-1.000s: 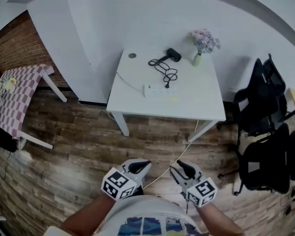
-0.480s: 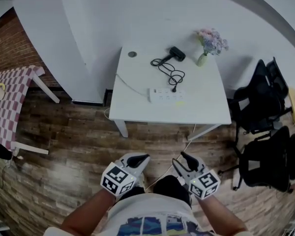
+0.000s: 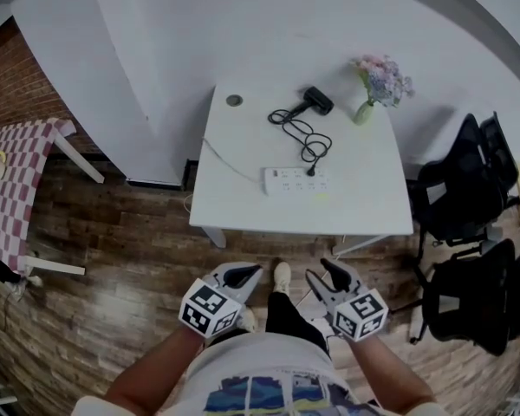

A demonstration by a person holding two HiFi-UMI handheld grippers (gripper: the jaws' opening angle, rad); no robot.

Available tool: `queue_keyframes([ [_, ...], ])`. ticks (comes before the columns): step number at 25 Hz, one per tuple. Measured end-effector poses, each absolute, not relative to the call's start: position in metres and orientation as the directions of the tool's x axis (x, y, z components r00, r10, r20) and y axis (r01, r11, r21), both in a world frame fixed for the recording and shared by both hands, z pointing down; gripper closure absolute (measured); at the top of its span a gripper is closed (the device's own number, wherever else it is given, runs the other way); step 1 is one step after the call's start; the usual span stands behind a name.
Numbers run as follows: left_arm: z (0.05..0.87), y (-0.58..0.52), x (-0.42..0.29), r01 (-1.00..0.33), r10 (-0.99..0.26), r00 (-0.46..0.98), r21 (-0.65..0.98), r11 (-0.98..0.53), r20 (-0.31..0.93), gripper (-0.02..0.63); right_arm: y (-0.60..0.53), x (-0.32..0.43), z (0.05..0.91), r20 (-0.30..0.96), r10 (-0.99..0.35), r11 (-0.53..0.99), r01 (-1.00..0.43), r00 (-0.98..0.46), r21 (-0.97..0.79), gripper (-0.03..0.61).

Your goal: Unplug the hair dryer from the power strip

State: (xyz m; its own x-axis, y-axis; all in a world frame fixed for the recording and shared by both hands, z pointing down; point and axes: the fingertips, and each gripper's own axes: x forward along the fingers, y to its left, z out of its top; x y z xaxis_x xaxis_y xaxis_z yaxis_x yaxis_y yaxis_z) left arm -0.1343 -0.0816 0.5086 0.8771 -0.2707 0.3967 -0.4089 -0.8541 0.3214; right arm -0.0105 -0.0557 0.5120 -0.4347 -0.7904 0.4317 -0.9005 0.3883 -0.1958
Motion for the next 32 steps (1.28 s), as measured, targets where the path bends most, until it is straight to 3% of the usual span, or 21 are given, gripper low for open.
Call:
queue_keyframes([
  [16, 0.551, -0.214, -0.048, -0.484, -0.299, 0.806, 0.276, -0.831, 0.511, 0.611, -0.214, 0.086, 0.550, 0.464, -0.750, 0.432, -0.880, -0.471, -0.196, 0.419],
  [32, 0.597, -0.291, 0.005, -0.562, -0.337, 0.728, 0.238, -0.792, 0.598, 0.611, -0.310, 0.118, 0.595, 0.519, -0.665, 0.509, -0.834, -0.537, -0.210, 0.417],
])
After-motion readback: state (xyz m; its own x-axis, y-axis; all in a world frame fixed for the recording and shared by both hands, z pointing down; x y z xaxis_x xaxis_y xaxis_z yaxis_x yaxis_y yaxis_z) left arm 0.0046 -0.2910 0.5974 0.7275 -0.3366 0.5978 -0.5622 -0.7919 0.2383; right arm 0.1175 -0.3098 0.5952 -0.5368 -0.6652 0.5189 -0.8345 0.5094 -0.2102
